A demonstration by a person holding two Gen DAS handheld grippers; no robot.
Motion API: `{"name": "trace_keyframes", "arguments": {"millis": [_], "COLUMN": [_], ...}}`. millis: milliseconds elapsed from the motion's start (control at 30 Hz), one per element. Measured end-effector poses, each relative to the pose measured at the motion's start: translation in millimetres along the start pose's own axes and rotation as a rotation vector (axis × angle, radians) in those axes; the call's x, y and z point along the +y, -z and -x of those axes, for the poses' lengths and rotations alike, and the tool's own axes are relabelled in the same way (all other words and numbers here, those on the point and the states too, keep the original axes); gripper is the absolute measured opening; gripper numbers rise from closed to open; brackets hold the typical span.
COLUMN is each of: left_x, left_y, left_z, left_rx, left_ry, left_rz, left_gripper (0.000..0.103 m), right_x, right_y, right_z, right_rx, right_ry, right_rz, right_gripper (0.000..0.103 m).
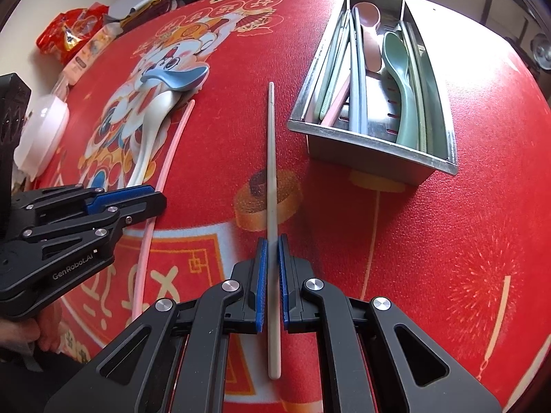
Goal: Organize utensils
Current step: 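Lift both chopsticks and carry them over the steel tray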
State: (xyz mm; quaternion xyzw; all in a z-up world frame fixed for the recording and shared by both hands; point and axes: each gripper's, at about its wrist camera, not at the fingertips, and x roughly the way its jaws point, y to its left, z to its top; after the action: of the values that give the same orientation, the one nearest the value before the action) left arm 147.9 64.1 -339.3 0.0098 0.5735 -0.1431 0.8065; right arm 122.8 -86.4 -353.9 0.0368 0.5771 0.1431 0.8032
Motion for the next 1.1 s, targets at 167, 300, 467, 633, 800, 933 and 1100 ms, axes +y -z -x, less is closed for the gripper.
{"name": "trace_keyframes", "arguments": {"millis": [167,300,467,633,800,933,1100], "left_x": [8.9,16.0,16.5,18.4,24.1,28.6,35.1], "left_y": [-1.4,1.3,6.0,6.4,4.9,1.5,6.2], "left_z": [-0.2,2.1,4.5,4.5,5.0,9.2,25.7], "left_rx": [-0.015,-0.018,-0.029,-0.037,-0.027,-0.010,-0.029], "left_ry": [0.042,0.066,0.070,0.085,0.117,0.126,0.177], "left_rz": [0.007,0.019,0.005,0.007,0.028,0.036,0.067], "left_gripper": [0.009,0.010,0.010,0.010,0.007,0.005,0.005], "right_x": [1.8,5.3,5.8,5.4,11.2,6.0,2.2], "right_y": [-6.0,-10.0,-13.4,-17.3,-18.4,-18.0,-8.6], "right_z": [-1.7,-3.6,-4.8,-5.9,-7.1,-6.5,2.3], "right_rx": [0.016,0.021,0.027,0.054,0.059,0.063,0.044], "right_ry": [0.014,0.036,0.041,0.040,0.070,0.036,-0.038], "right_rz": [0.000,0.007,0.000,0.004,0.037,0.011,-0.038], "right_gripper": [0.007,0.007,0.007,0.007,0.007,0.006,0.006]}}
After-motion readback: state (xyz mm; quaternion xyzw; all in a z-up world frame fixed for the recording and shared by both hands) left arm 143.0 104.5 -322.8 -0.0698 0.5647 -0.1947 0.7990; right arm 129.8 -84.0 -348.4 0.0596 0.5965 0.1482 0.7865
